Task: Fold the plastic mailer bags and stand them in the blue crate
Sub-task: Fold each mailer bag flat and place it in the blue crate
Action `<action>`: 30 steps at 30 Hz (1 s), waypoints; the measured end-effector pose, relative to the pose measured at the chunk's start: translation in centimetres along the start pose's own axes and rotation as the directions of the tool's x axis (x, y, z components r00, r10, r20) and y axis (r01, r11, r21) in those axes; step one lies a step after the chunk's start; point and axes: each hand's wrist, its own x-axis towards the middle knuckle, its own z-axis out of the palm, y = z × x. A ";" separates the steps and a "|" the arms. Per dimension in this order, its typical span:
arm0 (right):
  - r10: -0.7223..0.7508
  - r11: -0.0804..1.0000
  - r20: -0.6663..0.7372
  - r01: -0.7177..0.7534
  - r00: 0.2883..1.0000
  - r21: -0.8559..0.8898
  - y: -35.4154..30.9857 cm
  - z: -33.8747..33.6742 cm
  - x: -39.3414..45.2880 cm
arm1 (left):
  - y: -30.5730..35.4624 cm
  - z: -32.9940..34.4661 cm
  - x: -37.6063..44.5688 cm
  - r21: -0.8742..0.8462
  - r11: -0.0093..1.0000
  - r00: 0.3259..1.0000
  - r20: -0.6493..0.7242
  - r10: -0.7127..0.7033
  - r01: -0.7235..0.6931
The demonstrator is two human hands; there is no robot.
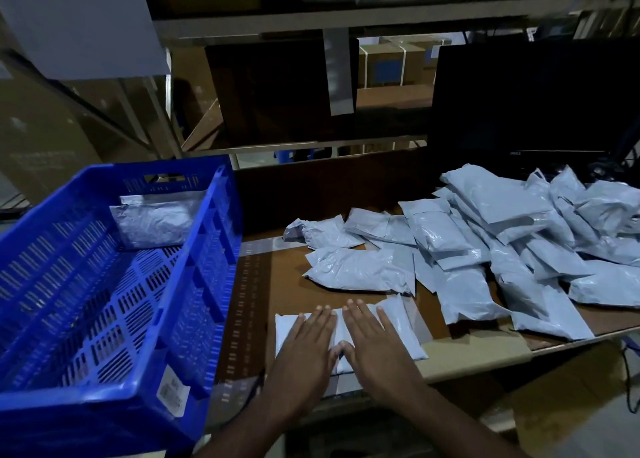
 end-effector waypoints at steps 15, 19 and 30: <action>0.017 0.997 0.015 -0.019 1.000 0.078 0.6 0.0 -0.1 | -0.7 1.3 -0.2 -0.002 0.999 0.999 0.000 -0.052 0.052; 0.125 0.988 0.018 -0.126 0.992 0.093 1.4 -0.9 -1.1 | -0.9 1.2 -0.4 -0.094 0.988 0.992 0.009 -0.123 0.123; 0.265 0.961 0.009 -0.265 0.964 0.081 4.0 -1.3 -2.4 | -0.9 0.7 -0.8 -0.008 0.974 0.974 0.023 -0.225 0.225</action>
